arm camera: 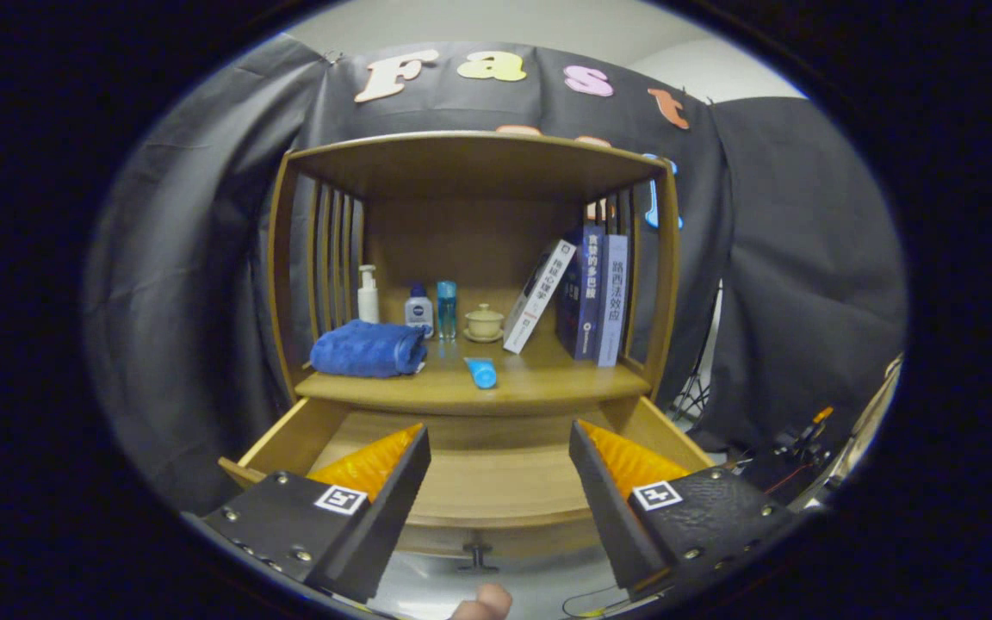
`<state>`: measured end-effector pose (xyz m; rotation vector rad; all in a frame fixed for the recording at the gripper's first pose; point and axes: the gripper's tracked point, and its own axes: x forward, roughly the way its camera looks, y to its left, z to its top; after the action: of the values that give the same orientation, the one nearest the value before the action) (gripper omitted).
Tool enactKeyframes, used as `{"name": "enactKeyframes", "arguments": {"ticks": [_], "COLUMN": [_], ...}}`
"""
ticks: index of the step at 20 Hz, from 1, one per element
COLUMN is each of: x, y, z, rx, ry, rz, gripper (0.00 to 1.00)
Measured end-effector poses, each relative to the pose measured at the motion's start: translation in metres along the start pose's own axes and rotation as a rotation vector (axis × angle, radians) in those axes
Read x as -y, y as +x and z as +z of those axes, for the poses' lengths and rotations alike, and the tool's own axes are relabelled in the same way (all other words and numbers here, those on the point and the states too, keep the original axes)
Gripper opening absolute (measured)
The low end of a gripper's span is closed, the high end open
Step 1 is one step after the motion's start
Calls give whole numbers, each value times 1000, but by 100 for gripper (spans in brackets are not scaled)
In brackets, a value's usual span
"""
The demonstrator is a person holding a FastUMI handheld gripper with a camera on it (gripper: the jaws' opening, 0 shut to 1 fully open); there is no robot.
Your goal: Pull open the drawer, take out the items inside it, and place them on the countertop above the cabinet.
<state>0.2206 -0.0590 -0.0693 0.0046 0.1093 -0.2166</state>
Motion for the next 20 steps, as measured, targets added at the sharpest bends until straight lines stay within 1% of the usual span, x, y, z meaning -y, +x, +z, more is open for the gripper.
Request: {"name": "enactKeyframes", "arguments": {"ticks": [2,4,9,15,17,19,20], "x": [-1,-6,-9,-20,-24,-34,-32], "y": [-2,-5,-15,-3,6,17,16], "z": [-21,-39,-93,-157,-167,-164,-163], "rx": [-14,-17,-52,-104,-114,-96,-84], "ry": [-15,-12,-12,18,11,4,-22], "rz": [3,25,33,37,35,53,50], "gripper": [97,97,97,97,97,97,97]}}
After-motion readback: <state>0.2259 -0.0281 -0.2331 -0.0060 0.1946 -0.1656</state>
